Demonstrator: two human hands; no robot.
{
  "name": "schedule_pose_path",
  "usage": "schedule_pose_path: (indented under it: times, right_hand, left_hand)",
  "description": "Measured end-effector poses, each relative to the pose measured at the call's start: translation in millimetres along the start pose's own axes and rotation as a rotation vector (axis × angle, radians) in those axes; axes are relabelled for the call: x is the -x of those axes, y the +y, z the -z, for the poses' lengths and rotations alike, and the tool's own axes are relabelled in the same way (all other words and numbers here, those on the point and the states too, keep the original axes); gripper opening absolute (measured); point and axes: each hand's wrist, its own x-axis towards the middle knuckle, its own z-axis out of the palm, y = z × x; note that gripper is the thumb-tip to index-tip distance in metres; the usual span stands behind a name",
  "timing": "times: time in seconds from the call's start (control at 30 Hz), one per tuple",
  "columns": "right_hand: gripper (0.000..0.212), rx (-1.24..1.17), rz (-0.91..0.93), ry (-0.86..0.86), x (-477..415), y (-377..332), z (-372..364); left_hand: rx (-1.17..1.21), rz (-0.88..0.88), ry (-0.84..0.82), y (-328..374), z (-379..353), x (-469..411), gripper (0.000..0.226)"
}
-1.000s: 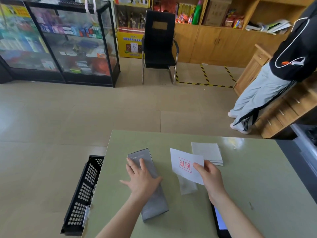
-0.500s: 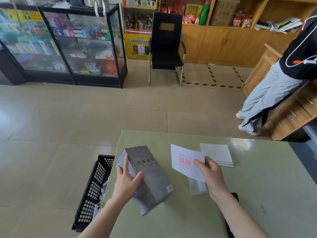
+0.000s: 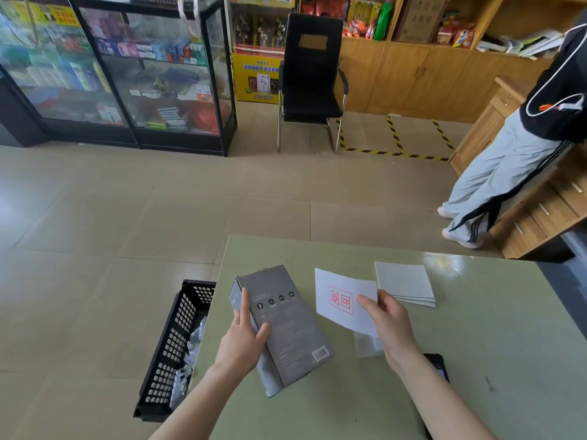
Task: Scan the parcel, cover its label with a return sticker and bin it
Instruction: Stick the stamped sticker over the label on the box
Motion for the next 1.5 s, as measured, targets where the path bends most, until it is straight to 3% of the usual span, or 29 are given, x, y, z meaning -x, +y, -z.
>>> schedule_pose_path:
  times: [0.3, 0.37, 0.47, 0.57, 0.67, 0.8, 1.03, 1.5]
  right_hand:
    - [0.008, 0.004, -0.003, 0.023, 1.6, 1.6, 3.8]
    - [0.008, 0.006, -0.004, 0.031, 2.0, 2.1, 5.5]
    - [0.009, 0.004, -0.012, 0.036, 2.2, 3.7, 7.2]
    - [0.009, -0.004, -0.016, 0.035, 3.0, 5.2, 7.5]
    - [0.009, -0.008, -0.014, 0.035, 3.5, 5.9, 8.1]
    - [0.009, -0.006, -0.014, 0.032, 3.4, 6.7, 11.3]
    - [0.008, -0.020, -0.022, 0.044, 1.1, 5.7, 15.5]
    - [0.013, -0.063, -0.009, 0.010, -0.2, -6.9, 16.4]
  left_hand:
    - [-0.165, 0.163, -0.057, -6.5, -0.5, -9.6, 0.094]
    - [-0.289, 0.114, 0.026, -7.8, 7.4, -14.0, 0.087]
    - [-0.492, -0.115, 0.133, -11.1, 23.6, -22.0, 0.080]
    - [-0.524, -0.338, -0.150, -13.8, 35.1, -31.8, 0.095]
    - [-0.603, -0.348, -0.321, -19.3, 37.5, -41.3, 0.116]
    - [-0.683, -0.326, -0.232, -27.2, 35.7, -41.9, 0.125]
    - [-0.598, -0.155, -0.033, -8.0, 19.7, -34.6, 0.110]
    - [-0.654, -0.194, -0.042, 11.7, -24.9, -0.9, 0.111]
